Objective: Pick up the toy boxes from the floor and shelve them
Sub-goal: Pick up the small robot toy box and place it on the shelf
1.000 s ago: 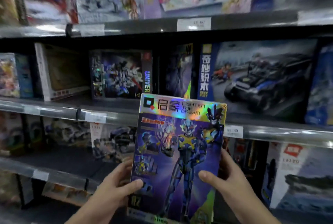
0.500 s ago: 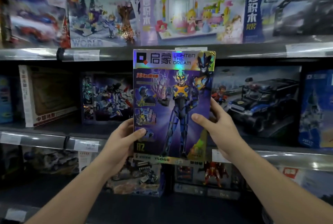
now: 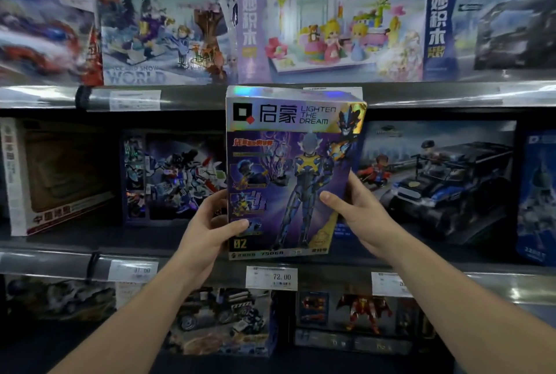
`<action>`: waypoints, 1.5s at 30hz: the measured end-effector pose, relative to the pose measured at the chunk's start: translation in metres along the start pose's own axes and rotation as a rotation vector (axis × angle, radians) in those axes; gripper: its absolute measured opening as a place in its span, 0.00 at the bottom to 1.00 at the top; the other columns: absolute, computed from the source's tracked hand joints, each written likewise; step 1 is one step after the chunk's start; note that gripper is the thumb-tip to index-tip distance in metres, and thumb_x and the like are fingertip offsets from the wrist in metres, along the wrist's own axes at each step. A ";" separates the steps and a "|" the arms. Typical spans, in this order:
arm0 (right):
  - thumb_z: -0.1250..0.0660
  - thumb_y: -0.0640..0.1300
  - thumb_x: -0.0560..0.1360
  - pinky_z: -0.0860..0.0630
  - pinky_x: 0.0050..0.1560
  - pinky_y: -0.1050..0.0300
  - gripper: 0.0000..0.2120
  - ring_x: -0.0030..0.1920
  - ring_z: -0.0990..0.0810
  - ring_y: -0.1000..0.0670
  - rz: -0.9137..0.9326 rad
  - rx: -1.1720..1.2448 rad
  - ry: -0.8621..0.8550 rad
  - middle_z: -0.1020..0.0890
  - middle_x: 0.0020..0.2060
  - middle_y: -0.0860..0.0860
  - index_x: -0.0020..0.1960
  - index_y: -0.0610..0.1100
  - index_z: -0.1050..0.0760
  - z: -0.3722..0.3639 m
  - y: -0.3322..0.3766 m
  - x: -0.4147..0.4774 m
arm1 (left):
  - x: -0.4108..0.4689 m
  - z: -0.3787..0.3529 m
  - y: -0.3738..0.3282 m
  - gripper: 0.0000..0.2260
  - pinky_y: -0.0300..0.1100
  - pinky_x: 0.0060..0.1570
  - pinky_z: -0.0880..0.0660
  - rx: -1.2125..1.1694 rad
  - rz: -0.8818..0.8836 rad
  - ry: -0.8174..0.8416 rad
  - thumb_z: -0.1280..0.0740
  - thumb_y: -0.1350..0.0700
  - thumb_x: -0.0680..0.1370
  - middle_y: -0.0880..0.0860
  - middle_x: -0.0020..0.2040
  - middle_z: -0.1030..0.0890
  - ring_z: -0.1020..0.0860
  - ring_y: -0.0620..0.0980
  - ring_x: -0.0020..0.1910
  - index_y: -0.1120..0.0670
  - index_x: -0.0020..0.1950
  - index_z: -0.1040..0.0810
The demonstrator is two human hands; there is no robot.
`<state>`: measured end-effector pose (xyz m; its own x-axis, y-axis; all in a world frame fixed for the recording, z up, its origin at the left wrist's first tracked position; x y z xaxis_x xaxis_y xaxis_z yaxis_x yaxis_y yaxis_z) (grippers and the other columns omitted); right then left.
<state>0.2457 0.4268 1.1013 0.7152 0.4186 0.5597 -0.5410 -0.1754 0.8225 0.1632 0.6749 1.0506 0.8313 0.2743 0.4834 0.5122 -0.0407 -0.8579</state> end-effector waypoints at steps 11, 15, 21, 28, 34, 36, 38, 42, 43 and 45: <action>0.35 0.40 0.79 0.22 0.50 0.63 0.23 0.60 0.21 0.58 -0.093 -0.017 -0.046 0.20 0.61 0.58 0.72 0.54 0.33 0.000 -0.036 0.012 | 0.024 0.008 0.004 0.34 0.52 0.59 0.23 0.125 -0.068 0.018 0.21 0.59 0.60 0.49 0.60 0.22 0.24 0.54 0.61 0.45 0.64 0.27; 0.36 0.39 0.80 0.23 0.48 0.67 0.23 0.56 0.22 0.65 -0.107 -0.015 -0.066 0.21 0.61 0.60 0.72 0.55 0.34 -0.001 -0.045 0.015 | 0.032 0.011 0.013 0.37 0.56 0.60 0.24 0.187 -0.035 0.025 0.16 0.52 0.56 0.49 0.61 0.22 0.23 0.54 0.62 0.40 0.61 0.26; 0.36 0.39 0.81 0.27 0.60 0.62 0.25 0.63 0.25 0.58 -0.110 -0.039 -0.074 0.23 0.65 0.57 0.76 0.51 0.37 -0.003 -0.051 0.028 | 0.034 0.014 0.023 0.35 0.58 0.60 0.24 0.222 -0.003 -0.021 0.15 0.51 0.59 0.47 0.61 0.22 0.23 0.54 0.62 0.36 0.60 0.27; 0.37 0.41 0.81 0.29 0.65 0.54 0.25 0.67 0.27 0.53 -0.128 -0.063 -0.097 0.24 0.67 0.55 0.76 0.52 0.38 -0.003 -0.063 0.043 | 0.037 0.009 0.024 0.37 0.54 0.59 0.23 0.262 0.010 -0.026 0.18 0.40 0.52 0.41 0.55 0.21 0.22 0.52 0.60 0.35 0.58 0.28; 0.39 0.42 0.83 0.30 0.69 0.48 0.22 0.68 0.28 0.51 -0.168 -0.054 -0.148 0.25 0.67 0.54 0.75 0.51 0.37 -0.003 -0.073 0.057 | 0.035 0.004 0.019 0.34 0.54 0.65 0.29 0.440 -0.054 -0.118 0.22 0.51 0.68 0.47 0.67 0.29 0.27 0.52 0.64 0.40 0.67 0.36; 0.40 0.42 0.83 0.28 0.67 0.48 0.20 0.65 0.27 0.51 -0.179 -0.033 -0.180 0.25 0.68 0.52 0.74 0.50 0.36 -0.006 -0.076 0.060 | 0.033 0.001 0.016 0.35 0.53 0.66 0.29 0.497 -0.081 -0.128 0.22 0.51 0.70 0.48 0.70 0.31 0.29 0.52 0.65 0.43 0.71 0.38; 0.40 0.42 0.83 0.26 0.62 0.50 0.20 0.63 0.27 0.52 -0.190 0.005 -0.210 0.26 0.68 0.52 0.74 0.49 0.36 -0.010 -0.080 0.061 | 0.033 0.001 0.017 0.38 0.51 0.65 0.29 0.535 -0.093 -0.153 0.22 0.50 0.70 0.48 0.73 0.33 0.30 0.50 0.66 0.45 0.74 0.40; 0.40 0.43 0.83 0.25 0.51 0.56 0.21 0.62 0.27 0.52 -0.223 0.055 -0.262 0.27 0.69 0.51 0.76 0.48 0.37 -0.013 -0.088 0.066 | 0.033 0.001 0.021 0.39 0.47 0.62 0.31 0.627 -0.106 -0.240 0.22 0.47 0.69 0.46 0.68 0.35 0.33 0.50 0.65 0.45 0.74 0.40; 0.41 0.44 0.84 0.25 0.51 0.56 0.22 0.61 0.26 0.52 -0.232 0.061 -0.272 0.27 0.69 0.51 0.77 0.47 0.38 -0.014 -0.090 0.068 | 0.032 0.000 0.021 0.38 0.49 0.63 0.31 0.651 -0.113 -0.260 0.22 0.46 0.69 0.46 0.66 0.35 0.33 0.52 0.67 0.45 0.73 0.39; 0.41 0.44 0.84 0.24 0.54 0.54 0.23 0.61 0.26 0.51 -0.250 0.067 -0.276 0.27 0.69 0.51 0.77 0.47 0.39 -0.017 -0.094 0.073 | 0.032 -0.002 0.022 0.38 0.54 0.64 0.31 0.706 -0.123 -0.286 0.22 0.44 0.68 0.48 0.67 0.35 0.35 0.55 0.68 0.45 0.72 0.39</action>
<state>0.3409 0.4892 1.0631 0.9190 0.2015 0.3390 -0.3105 -0.1602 0.9370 0.2014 0.6812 1.0471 0.6400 0.4786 0.6011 0.2587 0.6024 -0.7551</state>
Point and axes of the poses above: each hand's wrist, its own x-axis towards the middle knuckle, its own z-axis out of the back of the hand, y = z × x, the point moved 7 cm from there along x, towards the middle knuckle
